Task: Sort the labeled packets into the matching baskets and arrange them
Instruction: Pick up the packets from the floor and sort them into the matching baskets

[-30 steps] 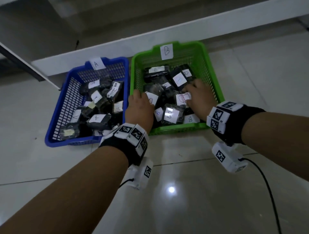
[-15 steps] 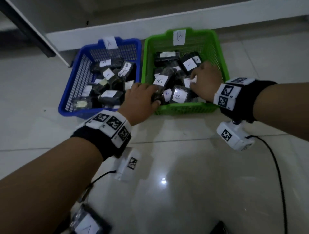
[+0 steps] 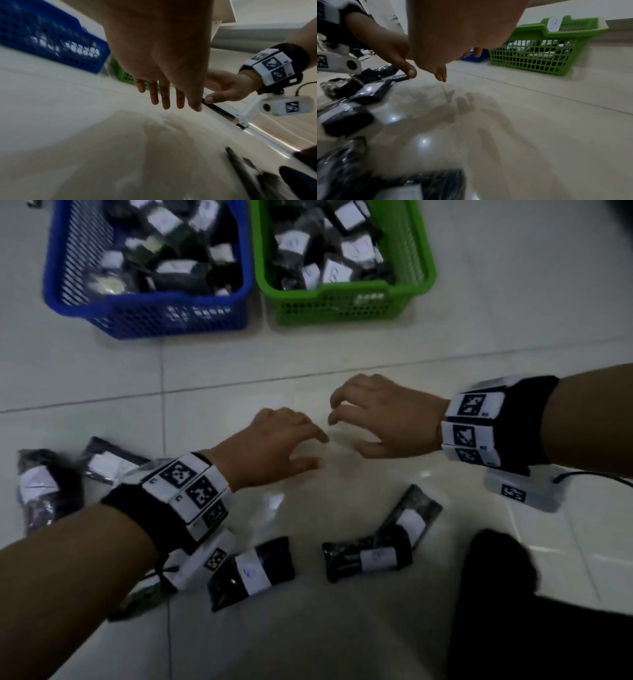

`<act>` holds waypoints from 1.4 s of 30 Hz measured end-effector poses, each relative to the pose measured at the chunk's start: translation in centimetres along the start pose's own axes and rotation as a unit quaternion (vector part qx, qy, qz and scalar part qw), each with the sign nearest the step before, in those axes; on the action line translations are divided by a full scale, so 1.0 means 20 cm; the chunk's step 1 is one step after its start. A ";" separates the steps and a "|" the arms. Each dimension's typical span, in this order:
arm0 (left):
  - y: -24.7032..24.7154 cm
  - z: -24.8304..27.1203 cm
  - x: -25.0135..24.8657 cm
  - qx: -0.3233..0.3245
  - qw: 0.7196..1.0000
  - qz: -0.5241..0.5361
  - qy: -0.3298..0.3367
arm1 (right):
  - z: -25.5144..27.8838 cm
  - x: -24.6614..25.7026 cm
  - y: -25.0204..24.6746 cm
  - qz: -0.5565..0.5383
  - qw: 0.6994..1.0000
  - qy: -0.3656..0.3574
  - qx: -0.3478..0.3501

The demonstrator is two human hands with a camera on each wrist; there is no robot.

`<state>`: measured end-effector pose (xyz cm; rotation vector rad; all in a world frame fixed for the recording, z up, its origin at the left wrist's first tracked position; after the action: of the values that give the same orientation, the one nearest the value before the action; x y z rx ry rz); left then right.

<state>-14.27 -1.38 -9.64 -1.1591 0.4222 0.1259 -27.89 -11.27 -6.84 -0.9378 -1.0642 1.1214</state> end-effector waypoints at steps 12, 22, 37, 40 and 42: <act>0.41 0.04 -0.49 0.086 0.985 -0.060 0.135 | 0.54 0.15 0.33 -0.048 0.977 0.046 0.205; 0.40 0.03 -0.40 0.027 0.993 -0.035 0.110 | 0.43 0.12 0.38 -0.011 0.935 0.136 0.327; -0.56 -0.13 0.17 -0.283 0.947 0.039 -0.149 | -0.07 -0.49 -0.49 -0.219 0.943 0.250 -0.014; -0.68 -0.22 0.24 -0.343 0.907 0.144 -0.196 | -0.13 -0.67 -0.60 -0.263 0.915 0.281 -0.120; -0.72 -0.29 0.28 -0.370 0.870 0.243 -0.217 | -0.14 -0.79 -0.64 -0.282 0.893 0.300 -0.182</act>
<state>-6.25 -13.08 -1.33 -1.6982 0.2514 1.0481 -23.78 -29.36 1.99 -1.0738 -0.9407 0.1194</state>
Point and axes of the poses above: each hand's wrist, its own z-axis away from the middle knuckle, its own y-axis out of the palm, x = y × z, the point moved 4 cm from there along -z, towards the middle knuckle, and after that the axes turned 3 degrees about -z, right-handed, at the moved point
